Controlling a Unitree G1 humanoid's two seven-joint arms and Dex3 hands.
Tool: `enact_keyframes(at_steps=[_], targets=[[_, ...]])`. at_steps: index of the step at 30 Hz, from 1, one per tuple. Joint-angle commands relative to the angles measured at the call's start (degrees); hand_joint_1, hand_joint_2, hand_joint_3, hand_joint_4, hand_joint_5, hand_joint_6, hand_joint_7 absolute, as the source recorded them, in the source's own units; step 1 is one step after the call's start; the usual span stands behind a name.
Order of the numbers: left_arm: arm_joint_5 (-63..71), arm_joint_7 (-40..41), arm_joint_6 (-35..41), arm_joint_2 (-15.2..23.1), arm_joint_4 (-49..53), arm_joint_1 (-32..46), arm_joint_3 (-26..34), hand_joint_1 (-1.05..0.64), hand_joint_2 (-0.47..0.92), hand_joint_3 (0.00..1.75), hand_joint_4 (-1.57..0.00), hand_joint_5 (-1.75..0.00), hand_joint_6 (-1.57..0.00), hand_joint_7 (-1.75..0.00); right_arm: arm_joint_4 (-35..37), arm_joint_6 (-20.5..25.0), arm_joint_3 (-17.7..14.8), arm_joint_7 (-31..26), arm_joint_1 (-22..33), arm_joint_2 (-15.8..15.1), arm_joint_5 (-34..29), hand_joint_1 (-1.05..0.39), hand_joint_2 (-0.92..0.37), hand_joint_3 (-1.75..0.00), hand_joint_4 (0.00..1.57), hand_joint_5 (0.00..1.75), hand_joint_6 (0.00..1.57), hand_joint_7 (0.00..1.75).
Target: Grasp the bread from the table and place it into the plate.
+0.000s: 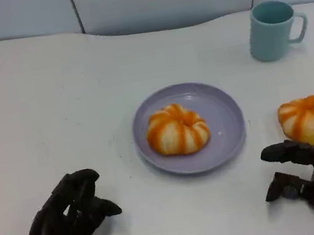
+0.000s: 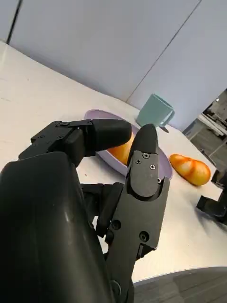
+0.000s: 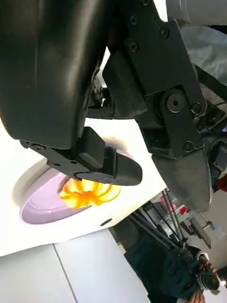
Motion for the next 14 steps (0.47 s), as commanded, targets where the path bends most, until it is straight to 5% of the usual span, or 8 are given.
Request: enact_keyframes(at_steps=[1,14], targets=[[0.19,-0.58,-0.98,0.51,0.52,-0.41,0.43,-0.38,0.92,0.22,-0.53,-1.75,-0.46,-1.35,0.91,-0.15,-0.36,-0.65,0.38,-1.13,-0.44,-0.42,-0.92,-0.12,0.51,1.34,0.64,0.72],[0.17,-0.59,-1.05,0.53,0.57,-0.42,0.4,-0.38,0.92,0.22,-0.53,-1.75,-0.46,-1.34,0.98,-0.22,-0.35,-0.64,0.35,-1.13,-0.42,-0.42,-0.92,-0.12,0.51,1.33,0.64,0.73]])
